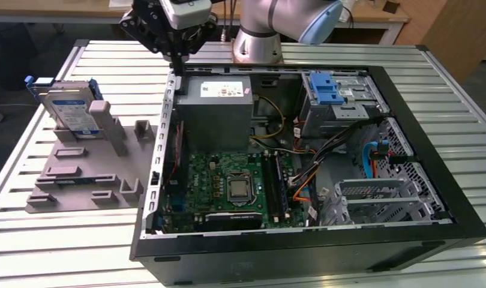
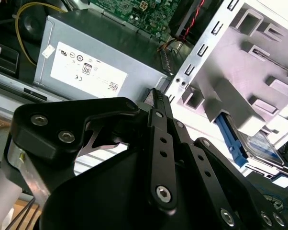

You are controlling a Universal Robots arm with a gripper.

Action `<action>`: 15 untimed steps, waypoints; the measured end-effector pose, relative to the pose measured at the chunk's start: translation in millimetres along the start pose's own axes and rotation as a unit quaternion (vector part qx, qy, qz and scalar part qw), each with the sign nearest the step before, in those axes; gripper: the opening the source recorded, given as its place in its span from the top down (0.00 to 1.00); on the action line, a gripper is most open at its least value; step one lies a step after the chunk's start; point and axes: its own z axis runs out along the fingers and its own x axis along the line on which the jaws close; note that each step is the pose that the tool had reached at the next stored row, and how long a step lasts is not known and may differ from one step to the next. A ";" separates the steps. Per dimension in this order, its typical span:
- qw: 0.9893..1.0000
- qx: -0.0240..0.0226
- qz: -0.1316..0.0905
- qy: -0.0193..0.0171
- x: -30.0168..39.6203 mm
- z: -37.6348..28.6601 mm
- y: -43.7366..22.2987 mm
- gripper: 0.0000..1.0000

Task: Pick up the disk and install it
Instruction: 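Reach for the disk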

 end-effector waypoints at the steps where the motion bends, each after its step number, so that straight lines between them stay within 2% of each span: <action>1: 1.000 0.000 0.000 0.000 1.0 0.0 0.1 0.89; 15: 1.000 0.000 0.000 0.000 15.7 1.0 2.2 0.89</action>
